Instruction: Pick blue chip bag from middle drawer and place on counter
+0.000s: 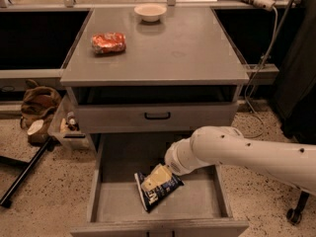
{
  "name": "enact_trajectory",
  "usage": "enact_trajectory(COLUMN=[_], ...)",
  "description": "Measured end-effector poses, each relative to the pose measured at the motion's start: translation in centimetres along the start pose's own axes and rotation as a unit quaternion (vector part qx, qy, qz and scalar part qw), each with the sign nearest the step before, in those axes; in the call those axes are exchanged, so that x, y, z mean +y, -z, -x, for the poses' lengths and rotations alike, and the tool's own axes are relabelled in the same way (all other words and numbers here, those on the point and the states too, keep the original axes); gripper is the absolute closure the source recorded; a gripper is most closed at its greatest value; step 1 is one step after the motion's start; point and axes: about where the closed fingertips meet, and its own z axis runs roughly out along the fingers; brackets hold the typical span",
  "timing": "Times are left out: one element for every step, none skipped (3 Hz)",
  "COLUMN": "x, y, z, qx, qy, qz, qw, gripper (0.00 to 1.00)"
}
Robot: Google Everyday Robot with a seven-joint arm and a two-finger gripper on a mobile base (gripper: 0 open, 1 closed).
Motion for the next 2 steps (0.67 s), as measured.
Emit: enact_trajectory(x=[-0.1,-0.4], y=[-3.5,-9.5], z=[-1.0,-2.6], qx=[-0.001,-0.013], qy=[-0.008,-0.024], qz=[0.009,0.025], qw=[0.9999,0.9993], gripper=[0.00,0.00])
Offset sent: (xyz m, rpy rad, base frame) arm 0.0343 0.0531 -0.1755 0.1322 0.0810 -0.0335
